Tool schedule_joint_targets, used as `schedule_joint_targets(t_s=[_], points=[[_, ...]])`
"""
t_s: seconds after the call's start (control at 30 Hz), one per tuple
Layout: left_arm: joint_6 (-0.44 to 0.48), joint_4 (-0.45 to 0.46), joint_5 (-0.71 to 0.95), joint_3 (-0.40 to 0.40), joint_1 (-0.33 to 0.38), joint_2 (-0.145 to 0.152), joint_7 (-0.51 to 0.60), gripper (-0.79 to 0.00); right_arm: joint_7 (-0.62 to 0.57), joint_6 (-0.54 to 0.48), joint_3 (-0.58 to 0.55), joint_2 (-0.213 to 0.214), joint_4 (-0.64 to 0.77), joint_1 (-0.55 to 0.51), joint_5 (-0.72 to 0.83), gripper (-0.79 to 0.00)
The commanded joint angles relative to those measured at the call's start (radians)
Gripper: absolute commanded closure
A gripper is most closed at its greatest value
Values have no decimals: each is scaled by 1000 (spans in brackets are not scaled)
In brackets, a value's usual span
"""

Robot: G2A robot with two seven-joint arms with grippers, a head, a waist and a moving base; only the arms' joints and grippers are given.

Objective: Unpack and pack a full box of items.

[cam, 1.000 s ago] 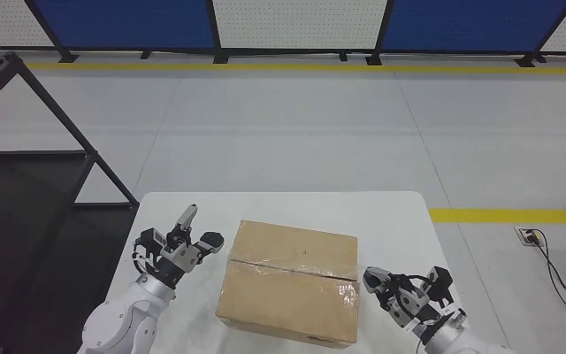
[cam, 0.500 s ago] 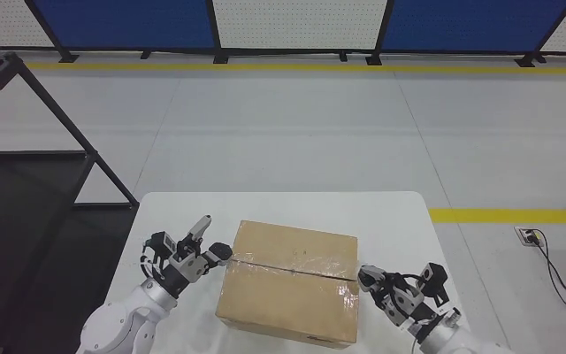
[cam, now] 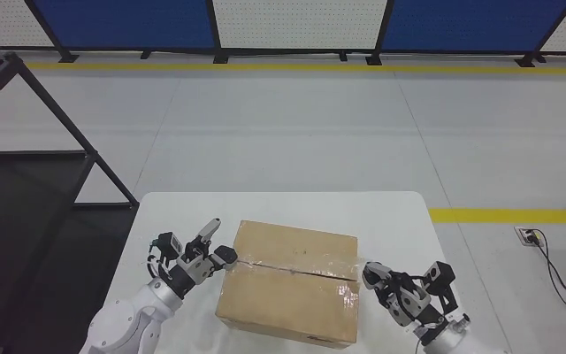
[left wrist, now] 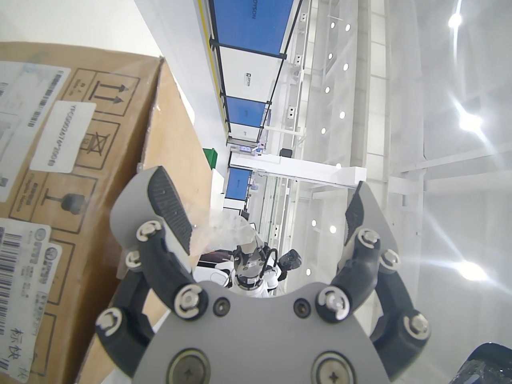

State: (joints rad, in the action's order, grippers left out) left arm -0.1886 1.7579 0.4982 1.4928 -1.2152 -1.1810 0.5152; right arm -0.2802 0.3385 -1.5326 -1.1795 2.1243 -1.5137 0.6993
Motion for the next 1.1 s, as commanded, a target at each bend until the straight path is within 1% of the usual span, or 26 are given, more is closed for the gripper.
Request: schedule_joint_targets(t_s=[0.0, 0.57, 1.07], points=[[2, 0, -1, -1, -1, 0, 0, -785, 3, 7, -1, 0, 0, 0, 1, 0], [-7, -7, -17, -14, 6, 4, 5, -785, 7, -2, -20, 1, 39, -53, -1, 0], [-13, -2, -14, -16, 3, 8, 4, -785, -10, 16, -3, 4, 35, -30, -43, 0]])
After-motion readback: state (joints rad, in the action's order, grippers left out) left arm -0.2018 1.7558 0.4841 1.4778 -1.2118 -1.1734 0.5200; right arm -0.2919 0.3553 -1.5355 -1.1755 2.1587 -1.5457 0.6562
